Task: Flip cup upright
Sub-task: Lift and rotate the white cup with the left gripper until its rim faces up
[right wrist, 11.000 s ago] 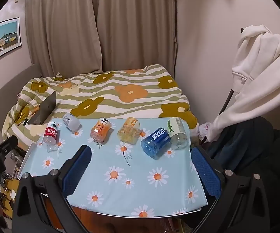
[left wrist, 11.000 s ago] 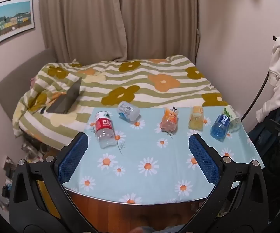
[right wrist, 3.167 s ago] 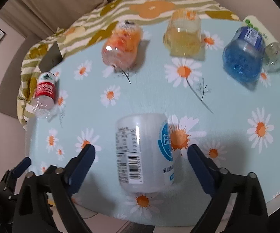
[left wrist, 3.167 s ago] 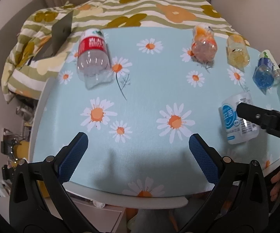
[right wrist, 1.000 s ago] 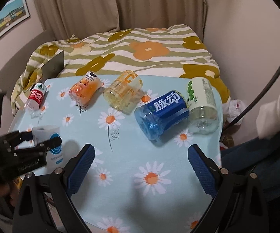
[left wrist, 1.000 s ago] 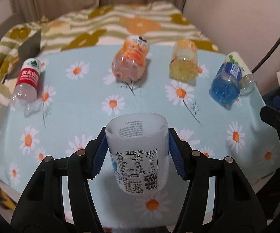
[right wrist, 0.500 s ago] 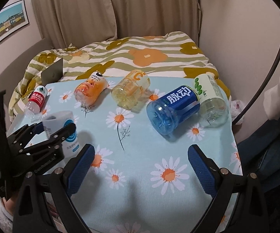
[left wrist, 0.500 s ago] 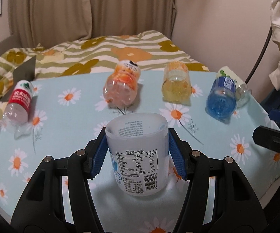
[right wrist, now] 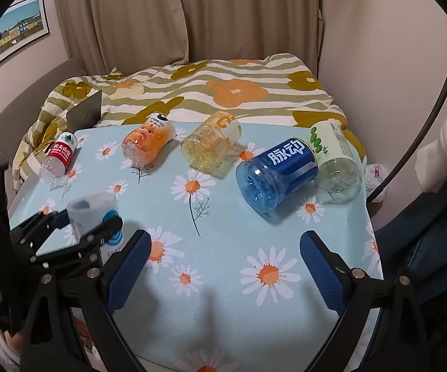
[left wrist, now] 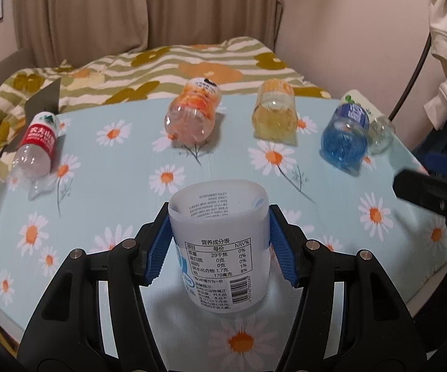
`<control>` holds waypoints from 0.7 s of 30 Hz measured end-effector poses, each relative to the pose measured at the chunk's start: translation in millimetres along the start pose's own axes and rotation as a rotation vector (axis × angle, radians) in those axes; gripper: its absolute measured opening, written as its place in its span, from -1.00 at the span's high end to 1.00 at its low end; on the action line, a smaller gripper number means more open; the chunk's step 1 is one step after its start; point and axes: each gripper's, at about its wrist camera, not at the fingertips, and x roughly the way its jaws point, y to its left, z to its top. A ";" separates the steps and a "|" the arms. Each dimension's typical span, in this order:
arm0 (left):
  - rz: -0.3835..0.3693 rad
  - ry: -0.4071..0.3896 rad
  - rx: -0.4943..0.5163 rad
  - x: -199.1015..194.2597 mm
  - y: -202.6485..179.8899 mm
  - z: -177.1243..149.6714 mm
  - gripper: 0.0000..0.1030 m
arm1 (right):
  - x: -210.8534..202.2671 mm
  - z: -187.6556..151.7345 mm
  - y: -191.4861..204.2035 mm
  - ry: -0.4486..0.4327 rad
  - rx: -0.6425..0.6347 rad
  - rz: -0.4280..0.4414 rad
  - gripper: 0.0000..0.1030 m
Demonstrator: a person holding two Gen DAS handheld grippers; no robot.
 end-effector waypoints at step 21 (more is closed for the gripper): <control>0.081 -0.186 0.080 -13.8 -11.0 -28.6 -0.25 | -5.9 -11.8 1.5 -0.030 -0.012 0.006 -0.86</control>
